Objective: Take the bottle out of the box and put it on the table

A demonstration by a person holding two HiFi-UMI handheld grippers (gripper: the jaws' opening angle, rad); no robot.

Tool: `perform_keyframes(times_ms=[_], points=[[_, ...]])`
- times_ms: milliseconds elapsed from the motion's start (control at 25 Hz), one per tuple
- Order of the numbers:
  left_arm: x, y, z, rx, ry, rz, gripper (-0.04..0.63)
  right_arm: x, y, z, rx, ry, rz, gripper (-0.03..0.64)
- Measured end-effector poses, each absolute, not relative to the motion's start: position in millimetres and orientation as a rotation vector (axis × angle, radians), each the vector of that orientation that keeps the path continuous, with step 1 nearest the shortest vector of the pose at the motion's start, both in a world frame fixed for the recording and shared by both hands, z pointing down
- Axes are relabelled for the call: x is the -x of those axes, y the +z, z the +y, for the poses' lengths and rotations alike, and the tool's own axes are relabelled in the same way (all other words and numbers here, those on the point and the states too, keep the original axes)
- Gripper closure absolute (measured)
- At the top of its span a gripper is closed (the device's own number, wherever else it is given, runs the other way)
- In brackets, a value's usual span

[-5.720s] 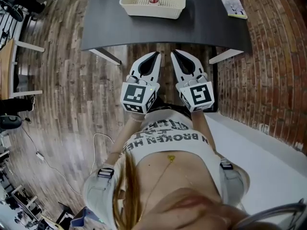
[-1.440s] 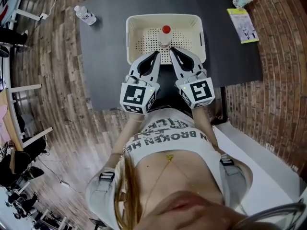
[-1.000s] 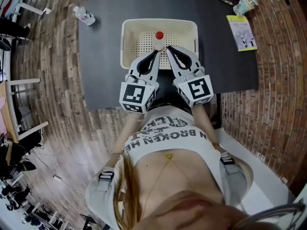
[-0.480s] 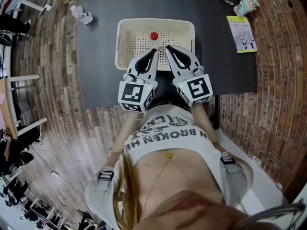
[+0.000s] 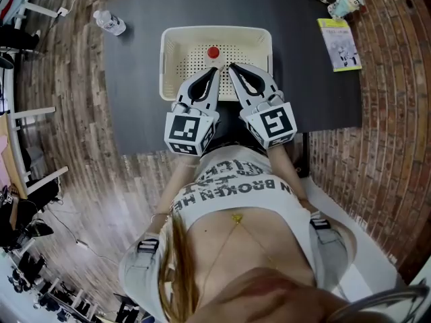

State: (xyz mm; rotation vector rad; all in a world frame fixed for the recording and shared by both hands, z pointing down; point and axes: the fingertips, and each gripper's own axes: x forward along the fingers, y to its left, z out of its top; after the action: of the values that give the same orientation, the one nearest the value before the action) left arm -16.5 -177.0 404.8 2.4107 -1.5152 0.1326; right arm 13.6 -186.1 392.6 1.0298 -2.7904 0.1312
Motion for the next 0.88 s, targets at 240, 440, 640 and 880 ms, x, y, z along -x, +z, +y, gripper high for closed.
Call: perform_keyframes(times_ms=[240,440,640,880], points=[[19.3,413.1,-185.9,-2.402,0.155,-1.501,0.589,-13.5,396.5,-194.0,-1.042,0.137,-2.781,0.607],[22.3,425.4,-195.8,-2.399,0.179,-1.496,0.588,-14.1,401.6,-198.1,-1.055,0.158,-2.763,0.607],[26.8,441.6,-207.0,-2.381,0.221,-1.492,0.532,-16.9,404.4,-201.7,-1.066,0.162,-2.751,0.607],[30.0,464.6,-221.0,-2.355,0.342,-1.504,0.457,-22.8,407.4,-207.5,-1.087,0.170,-2.732,0.607]])
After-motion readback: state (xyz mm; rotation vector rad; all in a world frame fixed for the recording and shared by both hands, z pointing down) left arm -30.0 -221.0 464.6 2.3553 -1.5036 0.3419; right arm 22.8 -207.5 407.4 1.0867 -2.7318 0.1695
